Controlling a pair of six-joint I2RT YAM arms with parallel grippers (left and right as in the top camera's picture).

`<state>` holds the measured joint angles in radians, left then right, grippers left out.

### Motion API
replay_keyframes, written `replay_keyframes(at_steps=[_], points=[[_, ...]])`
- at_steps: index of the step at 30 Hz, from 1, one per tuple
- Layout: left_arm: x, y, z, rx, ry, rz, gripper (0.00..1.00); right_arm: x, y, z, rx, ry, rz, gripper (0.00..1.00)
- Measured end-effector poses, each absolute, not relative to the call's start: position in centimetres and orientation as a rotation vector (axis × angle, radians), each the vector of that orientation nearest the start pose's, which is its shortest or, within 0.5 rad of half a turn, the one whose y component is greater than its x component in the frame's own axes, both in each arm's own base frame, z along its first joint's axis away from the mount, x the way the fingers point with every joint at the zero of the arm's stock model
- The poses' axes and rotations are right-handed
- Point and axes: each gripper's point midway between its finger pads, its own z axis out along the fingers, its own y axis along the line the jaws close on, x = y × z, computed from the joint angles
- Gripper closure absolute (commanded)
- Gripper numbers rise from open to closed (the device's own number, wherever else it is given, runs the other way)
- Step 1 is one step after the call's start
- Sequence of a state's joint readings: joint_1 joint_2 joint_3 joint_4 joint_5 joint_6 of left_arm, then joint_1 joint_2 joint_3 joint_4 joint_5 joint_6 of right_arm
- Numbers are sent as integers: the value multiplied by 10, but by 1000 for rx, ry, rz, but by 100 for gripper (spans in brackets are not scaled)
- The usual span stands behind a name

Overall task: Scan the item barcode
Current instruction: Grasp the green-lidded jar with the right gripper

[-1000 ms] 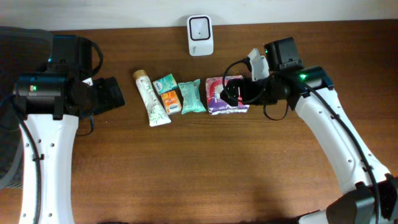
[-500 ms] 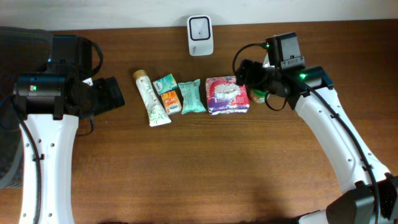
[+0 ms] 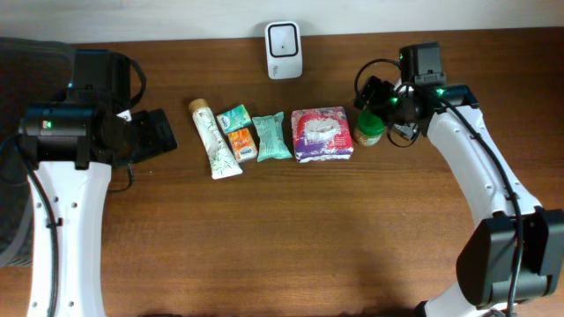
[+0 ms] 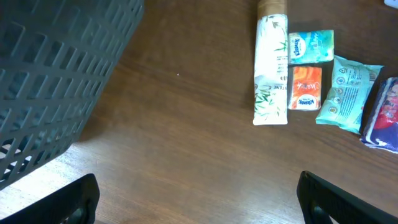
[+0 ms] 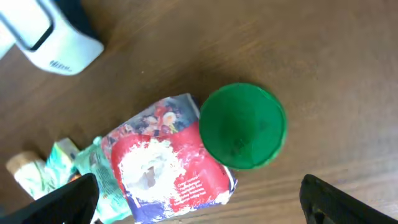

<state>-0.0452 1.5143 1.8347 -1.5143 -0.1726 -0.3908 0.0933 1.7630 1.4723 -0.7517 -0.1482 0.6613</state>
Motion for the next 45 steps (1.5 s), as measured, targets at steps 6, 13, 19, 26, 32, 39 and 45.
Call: replay_keyframes(at_steps=[6, 13, 19, 26, 32, 39, 45], points=[[309, 16, 285, -515, 2686, 118, 1, 449, 51, 105, 1129, 2519, 370, 1], [309, 16, 285, -515, 2686, 118, 1, 456, 53, 81, 1196, 2518, 365, 2], [309, 16, 285, -514, 2686, 118, 1, 455, 58, 65, 1193, 2551, 337, 1], [309, 16, 285, -515, 2686, 118, 1, 446, 52, 61, 1212, 2572, 272, 25], [309, 16, 285, -515, 2687, 118, 1, 437, 58, 62, 817, 2758, 239, 35], [309, 16, 285, -514, 2686, 118, 1, 409, 59, 79, 220, 2993, 151, 35], [309, 16, 285, -514, 2686, 118, 1, 402, 58, 78, -73, 3022, 126, 1]])
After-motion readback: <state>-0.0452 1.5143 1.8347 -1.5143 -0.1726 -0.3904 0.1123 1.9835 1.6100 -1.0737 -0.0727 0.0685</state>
